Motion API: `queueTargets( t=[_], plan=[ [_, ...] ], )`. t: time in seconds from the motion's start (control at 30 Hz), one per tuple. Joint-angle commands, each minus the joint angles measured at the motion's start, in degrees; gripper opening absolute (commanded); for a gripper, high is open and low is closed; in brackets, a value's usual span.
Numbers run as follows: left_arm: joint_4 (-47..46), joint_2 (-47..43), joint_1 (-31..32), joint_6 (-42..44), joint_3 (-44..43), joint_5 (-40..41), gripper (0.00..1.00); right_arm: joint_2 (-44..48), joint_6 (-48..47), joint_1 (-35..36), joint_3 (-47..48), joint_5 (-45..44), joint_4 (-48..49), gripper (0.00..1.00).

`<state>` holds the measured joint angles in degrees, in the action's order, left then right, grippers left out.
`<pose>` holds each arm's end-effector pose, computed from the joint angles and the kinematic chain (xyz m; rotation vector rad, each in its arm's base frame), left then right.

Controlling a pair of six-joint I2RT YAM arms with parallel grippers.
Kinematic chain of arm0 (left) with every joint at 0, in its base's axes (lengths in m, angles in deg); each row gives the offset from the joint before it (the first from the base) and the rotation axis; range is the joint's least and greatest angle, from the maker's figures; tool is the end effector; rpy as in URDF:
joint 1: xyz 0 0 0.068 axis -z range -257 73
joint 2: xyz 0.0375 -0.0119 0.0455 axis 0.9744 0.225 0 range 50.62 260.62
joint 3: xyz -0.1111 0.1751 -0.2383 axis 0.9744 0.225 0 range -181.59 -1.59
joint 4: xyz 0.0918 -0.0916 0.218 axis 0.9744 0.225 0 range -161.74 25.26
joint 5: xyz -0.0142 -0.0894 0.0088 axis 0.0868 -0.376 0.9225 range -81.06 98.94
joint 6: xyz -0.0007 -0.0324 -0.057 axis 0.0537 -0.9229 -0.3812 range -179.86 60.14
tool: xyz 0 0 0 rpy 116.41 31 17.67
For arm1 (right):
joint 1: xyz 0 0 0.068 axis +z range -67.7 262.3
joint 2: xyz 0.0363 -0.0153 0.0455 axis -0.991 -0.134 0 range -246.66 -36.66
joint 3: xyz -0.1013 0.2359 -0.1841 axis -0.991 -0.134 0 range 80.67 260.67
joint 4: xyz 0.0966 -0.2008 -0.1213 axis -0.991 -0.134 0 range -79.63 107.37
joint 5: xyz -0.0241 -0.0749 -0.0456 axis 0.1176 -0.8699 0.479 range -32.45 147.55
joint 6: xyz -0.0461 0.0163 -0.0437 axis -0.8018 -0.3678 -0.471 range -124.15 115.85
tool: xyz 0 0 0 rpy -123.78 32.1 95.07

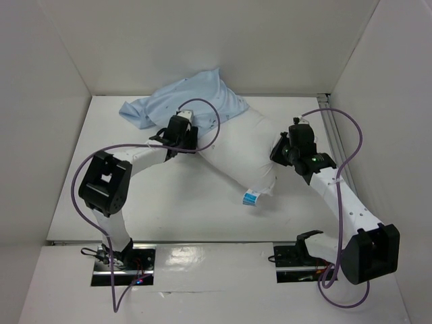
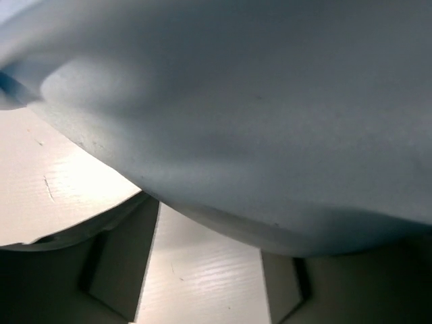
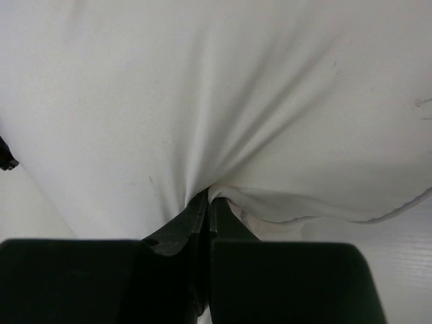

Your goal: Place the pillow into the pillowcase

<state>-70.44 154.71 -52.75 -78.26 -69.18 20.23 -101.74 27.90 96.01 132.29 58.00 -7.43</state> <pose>0.3866 -0.1631 0.2436 0.0059 2.2220 -0.1911 0.2261 0.0556 0.3186 0.3584 2.2472 0.4373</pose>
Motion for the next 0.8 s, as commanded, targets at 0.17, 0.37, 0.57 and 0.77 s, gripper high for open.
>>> queueTargets(
  t=[0.17, 0.37, 0.57, 0.77],
  plan=[
    [-2.8, -2.3, -2.9, -2.4, -1.1, 5.1, 0.48, 1.1, -1.0, 0.0, 3.8, 1.3, 2.2, 0.0],
    [-0.9, -2.8, -2.9, -1.9, -2.5, 3.5, 0.17, 1.1, -1.0, 0.0, 3.8, 1.9, 2.2, 0.0],
    [5.4, -2.6, -2.9, -3.3, -6.1, -3.5, 0.0, -0.1, -1.0, 0.0, 3.8, 4.6, 3.3, 0.0],
    [5.4, -6.4, 1.1, -9.4, -7.9, -25.7, 0.0, -4.0, 1.9, 0.0, 6.0, 11.1, 11.7, 0.0]
  ],
)
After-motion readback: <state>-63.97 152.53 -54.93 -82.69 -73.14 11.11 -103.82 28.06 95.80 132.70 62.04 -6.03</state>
